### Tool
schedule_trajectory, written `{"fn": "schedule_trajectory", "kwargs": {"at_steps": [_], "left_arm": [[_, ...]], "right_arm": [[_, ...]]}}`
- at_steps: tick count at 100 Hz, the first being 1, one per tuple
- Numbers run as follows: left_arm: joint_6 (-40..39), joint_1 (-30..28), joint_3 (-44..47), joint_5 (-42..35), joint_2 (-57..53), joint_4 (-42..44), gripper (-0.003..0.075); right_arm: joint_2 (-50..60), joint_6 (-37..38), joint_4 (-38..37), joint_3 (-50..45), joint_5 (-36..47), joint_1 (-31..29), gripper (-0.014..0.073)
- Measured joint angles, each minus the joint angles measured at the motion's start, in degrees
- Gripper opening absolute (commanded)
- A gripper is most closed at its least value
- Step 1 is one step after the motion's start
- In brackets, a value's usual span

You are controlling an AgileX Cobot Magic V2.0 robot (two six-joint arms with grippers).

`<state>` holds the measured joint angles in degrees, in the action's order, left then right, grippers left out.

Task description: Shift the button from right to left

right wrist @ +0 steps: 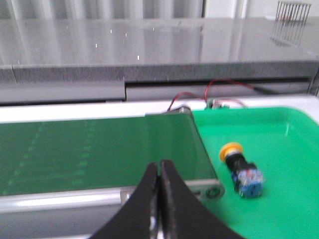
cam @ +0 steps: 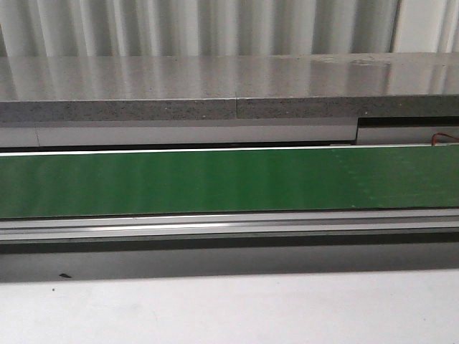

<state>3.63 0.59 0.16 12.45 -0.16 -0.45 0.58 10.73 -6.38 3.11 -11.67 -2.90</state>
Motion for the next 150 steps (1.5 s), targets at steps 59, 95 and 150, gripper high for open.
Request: {"fn": "schedule_trajectory", "kwargs": {"at_steps": [59,95,150], "left_arm": [[0.0,0.0,0.0,0.0,0.0,0.0,-0.002],[0.0,0.0,0.0,0.0,0.0,0.0,-0.002],[0.0,0.0,0.0,0.0,0.0,0.0,-0.002]], "right_arm": [[-32.9,0.0,0.0,26.1,-25.0,0.0,-0.0056],[-50.7,0.0,0.0,38.0,-34.9,0.0,0.0559],[-74.2,0.0,0.0,53.2,-39.7,-20.3,0.0559]]}}
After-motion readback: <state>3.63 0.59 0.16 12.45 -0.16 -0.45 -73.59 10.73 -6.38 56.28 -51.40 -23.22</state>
